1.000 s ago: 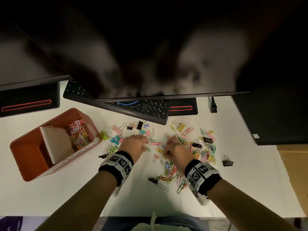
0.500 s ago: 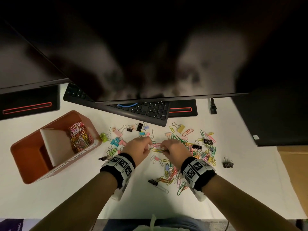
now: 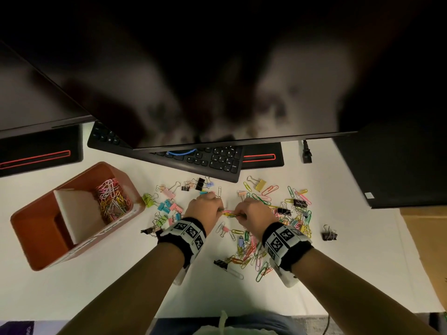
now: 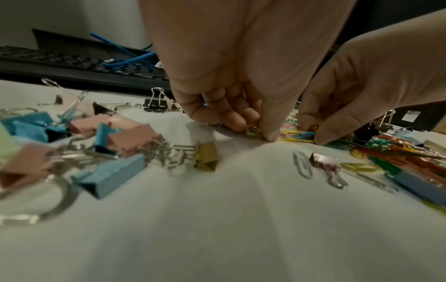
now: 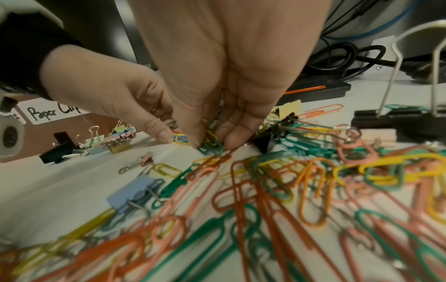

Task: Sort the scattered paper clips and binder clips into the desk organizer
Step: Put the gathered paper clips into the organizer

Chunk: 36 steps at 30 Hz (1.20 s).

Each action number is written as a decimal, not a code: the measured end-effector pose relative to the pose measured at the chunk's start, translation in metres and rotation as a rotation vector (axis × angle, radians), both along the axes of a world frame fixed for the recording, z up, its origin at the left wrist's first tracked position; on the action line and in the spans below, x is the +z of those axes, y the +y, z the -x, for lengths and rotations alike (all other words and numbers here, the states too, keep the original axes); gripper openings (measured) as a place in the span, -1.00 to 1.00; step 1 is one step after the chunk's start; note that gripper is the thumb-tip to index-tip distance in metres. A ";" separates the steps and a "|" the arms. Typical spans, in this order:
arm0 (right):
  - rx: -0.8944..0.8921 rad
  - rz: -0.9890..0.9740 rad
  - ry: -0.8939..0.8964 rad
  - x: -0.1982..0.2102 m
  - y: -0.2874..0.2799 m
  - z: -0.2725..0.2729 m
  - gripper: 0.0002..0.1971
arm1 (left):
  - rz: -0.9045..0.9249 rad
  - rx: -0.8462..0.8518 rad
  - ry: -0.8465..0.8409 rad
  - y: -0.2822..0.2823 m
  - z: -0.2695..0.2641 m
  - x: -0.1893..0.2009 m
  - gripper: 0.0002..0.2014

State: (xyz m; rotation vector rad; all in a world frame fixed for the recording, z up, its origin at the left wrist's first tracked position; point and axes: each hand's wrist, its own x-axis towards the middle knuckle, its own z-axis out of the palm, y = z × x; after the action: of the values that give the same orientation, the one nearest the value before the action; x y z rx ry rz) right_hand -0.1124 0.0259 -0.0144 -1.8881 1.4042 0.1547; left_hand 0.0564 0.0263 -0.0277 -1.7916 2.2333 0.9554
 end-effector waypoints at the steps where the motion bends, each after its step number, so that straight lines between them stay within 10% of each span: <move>1: 0.001 -0.004 0.001 0.000 -0.001 0.001 -0.81 | -0.011 -0.007 -0.016 -0.001 0.001 0.000 -0.77; 15: -0.105 0.176 -0.111 0.027 -0.013 0.023 -0.91 | 0.055 -0.227 -0.207 0.011 -0.015 -0.004 -0.78; 22: -0.149 0.334 -0.196 0.064 -0.020 -0.014 -0.91 | 0.224 0.283 0.176 0.027 -0.073 0.054 -0.86; 36: -0.028 0.110 -0.325 0.084 -0.021 -0.252 -0.81 | 0.219 0.713 0.060 0.041 -0.219 0.097 -0.71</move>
State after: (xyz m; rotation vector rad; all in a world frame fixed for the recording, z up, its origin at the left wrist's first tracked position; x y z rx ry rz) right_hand 0.1393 0.0045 0.0696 -1.8805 1.2357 -0.2387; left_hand 0.2755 0.0677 0.0693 -2.7812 1.7833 0.8766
